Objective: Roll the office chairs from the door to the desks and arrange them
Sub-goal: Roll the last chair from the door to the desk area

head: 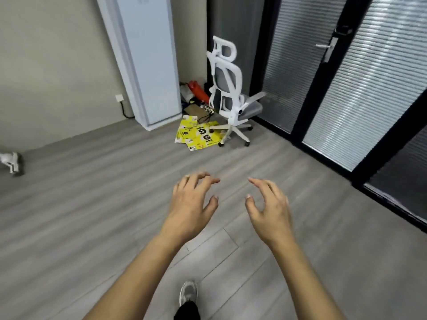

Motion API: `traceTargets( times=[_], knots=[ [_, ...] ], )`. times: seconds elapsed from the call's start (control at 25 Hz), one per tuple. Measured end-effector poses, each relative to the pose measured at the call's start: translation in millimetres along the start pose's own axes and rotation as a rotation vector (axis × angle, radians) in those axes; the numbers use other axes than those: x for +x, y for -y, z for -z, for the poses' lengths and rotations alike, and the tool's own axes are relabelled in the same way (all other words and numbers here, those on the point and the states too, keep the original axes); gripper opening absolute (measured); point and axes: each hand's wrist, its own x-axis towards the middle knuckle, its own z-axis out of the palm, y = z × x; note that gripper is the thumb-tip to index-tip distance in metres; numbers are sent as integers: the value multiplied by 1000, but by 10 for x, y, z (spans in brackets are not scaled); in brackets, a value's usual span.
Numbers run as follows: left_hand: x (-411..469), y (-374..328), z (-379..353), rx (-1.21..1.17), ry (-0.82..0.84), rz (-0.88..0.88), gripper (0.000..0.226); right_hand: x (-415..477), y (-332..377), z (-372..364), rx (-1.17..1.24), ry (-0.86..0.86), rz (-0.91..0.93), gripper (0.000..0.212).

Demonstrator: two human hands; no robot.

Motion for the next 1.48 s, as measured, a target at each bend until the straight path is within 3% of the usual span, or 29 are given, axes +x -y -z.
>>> traceTargets(
  times=[0.32,0.72,1.08,1.48],
  knots=[
    [2510,1883,-14,-34,-47,106,46,2799,-12,-1400,16,-1,21,39],
    [5747,3499,-579,23,-11,28,39,6036,-568,-2887,71,-81,7,42],
    [8336,4974,-732,55,-45,54,39,8906,-867,-4206,82,-36,45,39],
    [11631,6449,-1568,-28,163,-170,37,11414,-1650,-5266,-87,-245,-227,39]
  ],
)
